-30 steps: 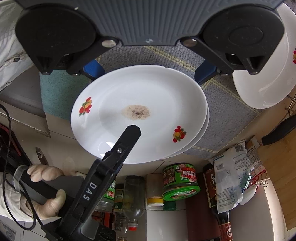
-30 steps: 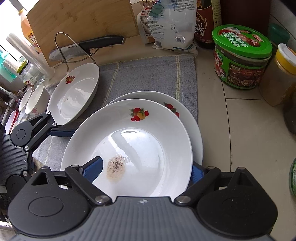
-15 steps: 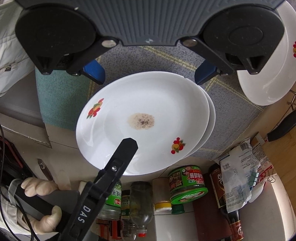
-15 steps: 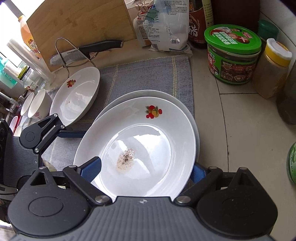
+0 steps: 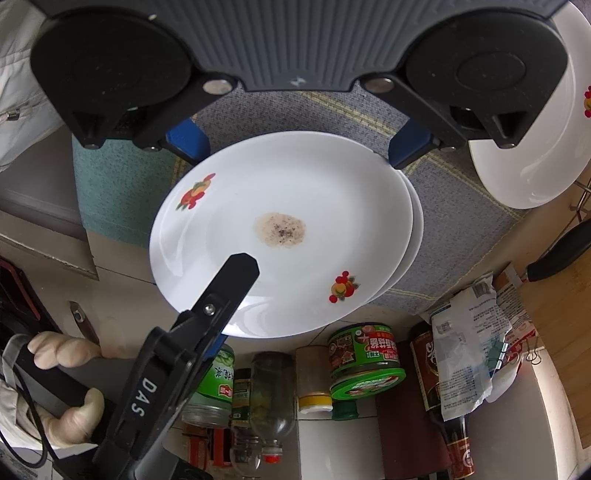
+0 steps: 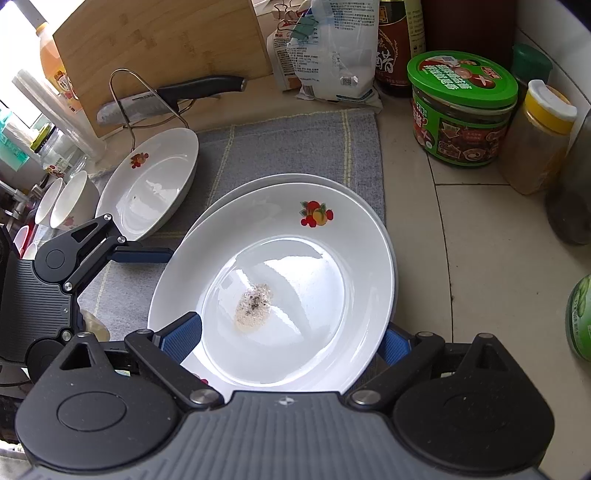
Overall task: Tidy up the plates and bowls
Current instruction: 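Carry the stained plate over the plate by the jars and lower it on top, then open the right gripper and pull it off the stacked plate rim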
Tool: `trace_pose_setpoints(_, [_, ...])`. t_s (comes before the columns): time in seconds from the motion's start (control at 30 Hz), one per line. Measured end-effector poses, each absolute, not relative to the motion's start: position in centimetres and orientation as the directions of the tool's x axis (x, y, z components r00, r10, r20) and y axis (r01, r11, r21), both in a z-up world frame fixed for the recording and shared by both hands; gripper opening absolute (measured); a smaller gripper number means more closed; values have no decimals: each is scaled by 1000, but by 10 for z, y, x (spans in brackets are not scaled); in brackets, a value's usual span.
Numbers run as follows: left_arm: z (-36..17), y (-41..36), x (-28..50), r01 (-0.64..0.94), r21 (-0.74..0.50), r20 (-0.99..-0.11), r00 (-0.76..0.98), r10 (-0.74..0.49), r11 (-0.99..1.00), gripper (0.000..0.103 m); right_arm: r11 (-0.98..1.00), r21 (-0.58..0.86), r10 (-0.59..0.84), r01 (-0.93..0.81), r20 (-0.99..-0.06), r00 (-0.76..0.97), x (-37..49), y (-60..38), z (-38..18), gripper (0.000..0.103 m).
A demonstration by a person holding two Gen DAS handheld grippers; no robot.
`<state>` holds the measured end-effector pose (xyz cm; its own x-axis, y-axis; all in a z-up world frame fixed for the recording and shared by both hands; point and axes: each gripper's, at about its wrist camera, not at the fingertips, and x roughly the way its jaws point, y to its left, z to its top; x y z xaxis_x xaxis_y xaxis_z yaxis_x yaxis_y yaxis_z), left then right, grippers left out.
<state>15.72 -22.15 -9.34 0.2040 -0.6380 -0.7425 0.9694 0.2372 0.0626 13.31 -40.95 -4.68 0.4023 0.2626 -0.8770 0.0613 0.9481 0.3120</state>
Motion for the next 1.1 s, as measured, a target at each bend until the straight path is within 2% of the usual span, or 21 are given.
trace_pose_setpoints(0.87, [-91,-220,152,958,57,-722,233,-651,280,102,953,272,210,135,-912,352,132,-405,-42,103])
trace_pose_setpoints(1.1, [-84,-205,149,938,47,-695,278,-663,344,102,966,226,161,122,-903,399,122,-397,-29,103])
